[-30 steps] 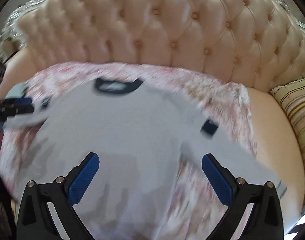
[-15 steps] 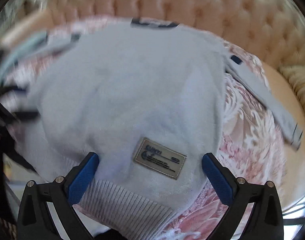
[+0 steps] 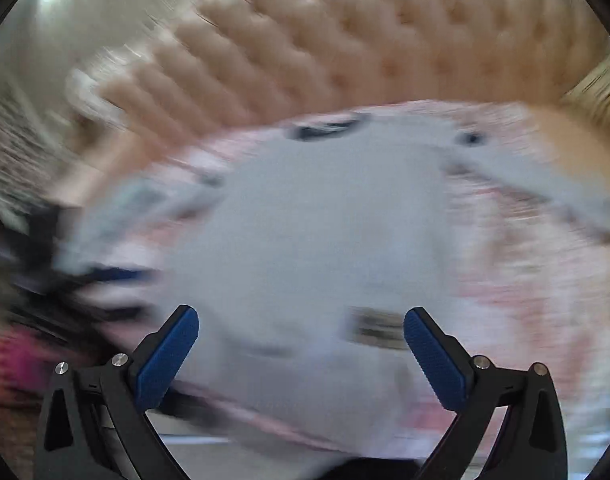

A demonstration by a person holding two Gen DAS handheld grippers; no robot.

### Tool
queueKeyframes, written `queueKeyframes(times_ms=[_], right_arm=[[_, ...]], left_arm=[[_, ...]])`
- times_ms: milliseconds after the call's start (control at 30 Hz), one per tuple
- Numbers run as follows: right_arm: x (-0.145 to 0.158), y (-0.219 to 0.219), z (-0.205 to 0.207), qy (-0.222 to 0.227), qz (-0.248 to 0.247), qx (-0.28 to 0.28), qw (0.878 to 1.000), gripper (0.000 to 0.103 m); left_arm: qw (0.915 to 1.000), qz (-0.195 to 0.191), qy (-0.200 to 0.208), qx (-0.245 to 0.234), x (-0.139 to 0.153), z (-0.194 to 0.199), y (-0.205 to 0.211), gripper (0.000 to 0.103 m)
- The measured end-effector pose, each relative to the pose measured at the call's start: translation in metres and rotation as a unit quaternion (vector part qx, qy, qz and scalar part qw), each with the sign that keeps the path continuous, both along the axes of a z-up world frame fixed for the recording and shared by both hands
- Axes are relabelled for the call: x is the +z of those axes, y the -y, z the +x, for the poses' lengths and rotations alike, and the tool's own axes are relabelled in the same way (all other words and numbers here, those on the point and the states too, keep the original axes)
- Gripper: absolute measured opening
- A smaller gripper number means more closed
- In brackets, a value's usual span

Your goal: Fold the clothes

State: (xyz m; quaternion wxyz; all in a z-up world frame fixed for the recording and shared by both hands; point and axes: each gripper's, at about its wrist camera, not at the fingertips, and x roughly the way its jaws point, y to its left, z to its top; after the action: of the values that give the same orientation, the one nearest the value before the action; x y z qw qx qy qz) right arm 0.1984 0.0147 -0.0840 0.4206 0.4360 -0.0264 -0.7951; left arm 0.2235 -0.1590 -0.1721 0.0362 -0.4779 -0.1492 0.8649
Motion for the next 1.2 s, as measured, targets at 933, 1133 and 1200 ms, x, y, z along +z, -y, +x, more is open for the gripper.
queueKeyframes(times_ms=[933, 1133, 1200], right_arm=[[-0.049, -0.009, 0.014, 0.031, 0.114, 0.014, 0.993, 0.103], [-0.019, -0.001, 0.013, -0.015, 0.145, 0.006, 0.989, 0.103], [-0.007, 0.008, 0.006, -0.047, 0.163, -0.001, 0.985, 0.103]], left_arm=[[0.9945, -0.061, 0.029, -0.08, -0.015, 0.0, -0.035, 0.103], [0.9958, -0.084, 0.017, -0.034, 0.014, -0.001, -0.017, 0.103], [0.9941, -0.103, 0.009, -0.031, 0.023, -0.015, -0.013, 0.103]])
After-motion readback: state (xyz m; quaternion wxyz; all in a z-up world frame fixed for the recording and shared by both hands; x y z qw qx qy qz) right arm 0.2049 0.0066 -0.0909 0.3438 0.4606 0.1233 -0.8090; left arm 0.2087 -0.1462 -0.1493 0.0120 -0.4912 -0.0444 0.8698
